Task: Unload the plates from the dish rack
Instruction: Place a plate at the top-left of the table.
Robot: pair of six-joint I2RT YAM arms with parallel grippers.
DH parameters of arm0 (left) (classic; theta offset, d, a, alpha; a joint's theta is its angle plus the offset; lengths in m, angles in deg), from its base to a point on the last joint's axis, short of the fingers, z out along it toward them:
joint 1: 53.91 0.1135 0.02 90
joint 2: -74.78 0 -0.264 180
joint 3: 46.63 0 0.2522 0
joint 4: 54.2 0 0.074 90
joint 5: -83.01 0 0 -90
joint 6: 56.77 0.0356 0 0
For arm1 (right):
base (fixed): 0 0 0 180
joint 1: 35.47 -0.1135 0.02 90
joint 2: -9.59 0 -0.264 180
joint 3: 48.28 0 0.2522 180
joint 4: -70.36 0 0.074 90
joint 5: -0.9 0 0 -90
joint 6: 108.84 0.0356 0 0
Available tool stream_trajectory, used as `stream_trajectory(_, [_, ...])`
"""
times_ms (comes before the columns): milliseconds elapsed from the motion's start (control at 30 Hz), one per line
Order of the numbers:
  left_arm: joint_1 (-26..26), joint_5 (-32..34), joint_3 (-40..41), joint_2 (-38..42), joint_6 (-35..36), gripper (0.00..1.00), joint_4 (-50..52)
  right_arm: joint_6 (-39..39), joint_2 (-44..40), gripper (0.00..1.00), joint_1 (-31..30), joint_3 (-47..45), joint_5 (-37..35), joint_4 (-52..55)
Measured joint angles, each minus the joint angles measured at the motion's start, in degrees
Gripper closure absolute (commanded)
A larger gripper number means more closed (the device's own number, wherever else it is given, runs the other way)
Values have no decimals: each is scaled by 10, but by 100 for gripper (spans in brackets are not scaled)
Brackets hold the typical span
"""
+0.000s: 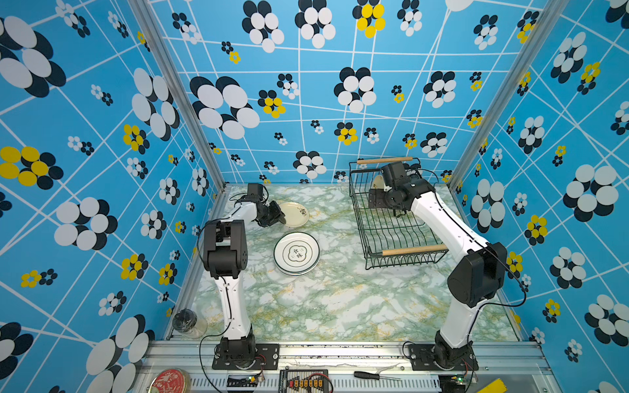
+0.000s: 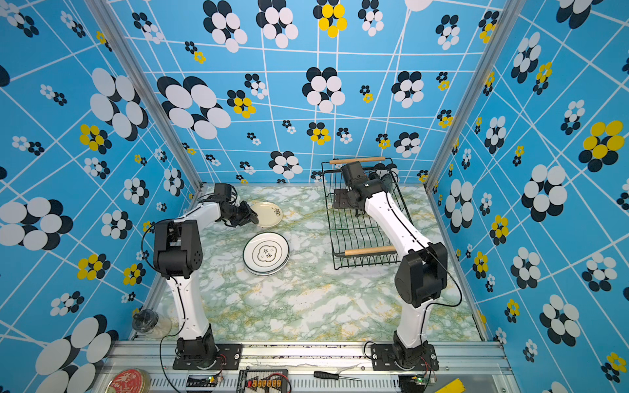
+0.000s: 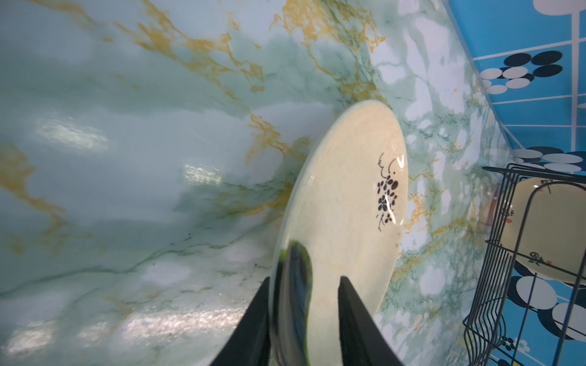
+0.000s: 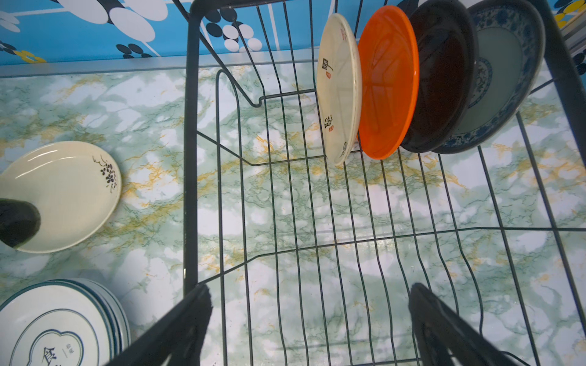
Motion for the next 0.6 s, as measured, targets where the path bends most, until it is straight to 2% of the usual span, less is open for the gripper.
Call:
stream_trajectory(100, [0, 4, 0, -1, 1, 51, 4, 0, -2, 1, 3, -8, 4, -1])
stream_trajectory(300, [0, 15, -7, -11, 7, 38, 20, -14, -3, 1, 8, -10, 14, -4])
stream_trajectory(600, [7, 23, -5, -10, 17, 29, 33, -49, 1, 1, 19, 9, 33, -12])
